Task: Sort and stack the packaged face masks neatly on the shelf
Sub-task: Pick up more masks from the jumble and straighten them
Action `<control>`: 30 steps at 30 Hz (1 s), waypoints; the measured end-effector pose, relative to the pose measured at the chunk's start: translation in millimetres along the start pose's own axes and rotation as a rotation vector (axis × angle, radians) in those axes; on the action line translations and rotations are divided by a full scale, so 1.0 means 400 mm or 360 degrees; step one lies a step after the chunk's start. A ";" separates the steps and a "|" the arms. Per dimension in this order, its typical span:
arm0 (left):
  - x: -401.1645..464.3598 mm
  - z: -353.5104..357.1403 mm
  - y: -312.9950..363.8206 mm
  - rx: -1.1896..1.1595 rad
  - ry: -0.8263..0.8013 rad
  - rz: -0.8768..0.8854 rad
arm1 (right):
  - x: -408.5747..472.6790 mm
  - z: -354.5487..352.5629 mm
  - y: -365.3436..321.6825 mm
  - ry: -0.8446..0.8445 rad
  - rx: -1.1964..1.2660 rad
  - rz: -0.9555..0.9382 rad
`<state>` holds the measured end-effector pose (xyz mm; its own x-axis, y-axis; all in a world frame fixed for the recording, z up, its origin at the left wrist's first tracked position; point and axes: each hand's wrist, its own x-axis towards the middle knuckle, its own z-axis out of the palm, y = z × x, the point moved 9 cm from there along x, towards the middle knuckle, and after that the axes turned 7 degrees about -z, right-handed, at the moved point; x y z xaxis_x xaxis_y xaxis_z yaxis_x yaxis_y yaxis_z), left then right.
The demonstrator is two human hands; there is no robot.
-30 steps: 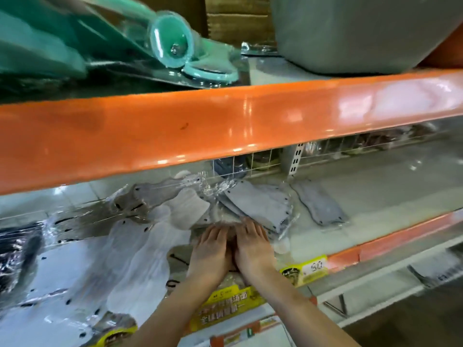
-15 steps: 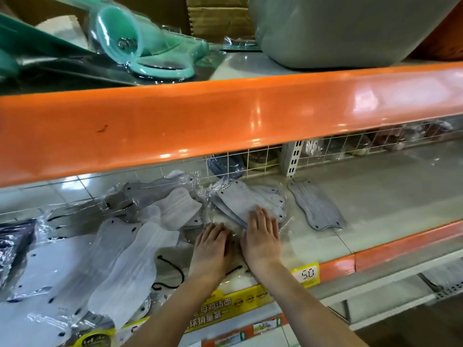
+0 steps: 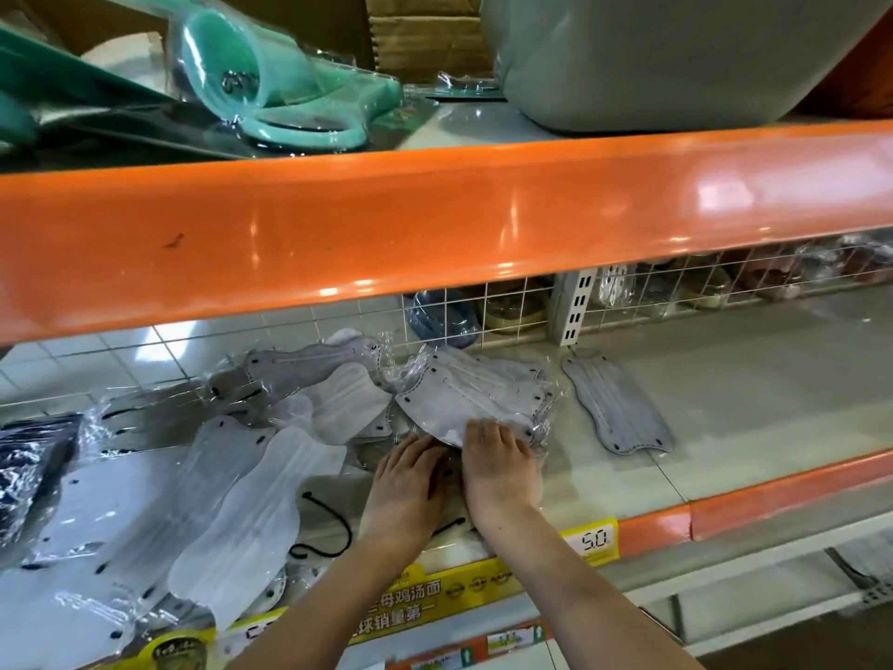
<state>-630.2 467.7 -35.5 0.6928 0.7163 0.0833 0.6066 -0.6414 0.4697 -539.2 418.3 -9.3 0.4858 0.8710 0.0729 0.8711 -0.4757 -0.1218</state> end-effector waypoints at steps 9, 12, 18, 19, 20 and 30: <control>0.020 -0.069 -0.042 -0.0648 -0.0075 -0.0468 | 0.003 -0.049 0.098 0.0195 0.0961 0.0353; 0.020 -0.064 -0.034 -0.0772 -0.0193 -0.0617 | -0.014 -0.023 0.095 0.0332 0.1931 0.0537; -0.016 -0.060 0.001 -0.1592 -0.0188 -0.0895 | -0.061 0.054 0.004 0.0160 0.3253 0.0772; -0.017 -0.065 -0.003 -0.1571 -0.0133 -0.0890 | -0.064 0.059 -0.007 0.0134 0.3352 0.0761; -0.018 -0.071 -0.009 -0.1546 -0.0085 -0.0884 | -0.067 0.057 -0.017 0.0124 0.3422 0.0741; -0.021 -0.160 -0.074 -0.0839 -0.0267 -0.0576 | -0.065 -0.010 0.044 0.0249 0.2862 0.0633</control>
<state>-678.8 498.4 6.3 0.5583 0.7815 -0.2786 0.5701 -0.1174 0.8132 -536.3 387.1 -9.4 0.7112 0.6860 -0.1534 -0.3487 0.1548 -0.9244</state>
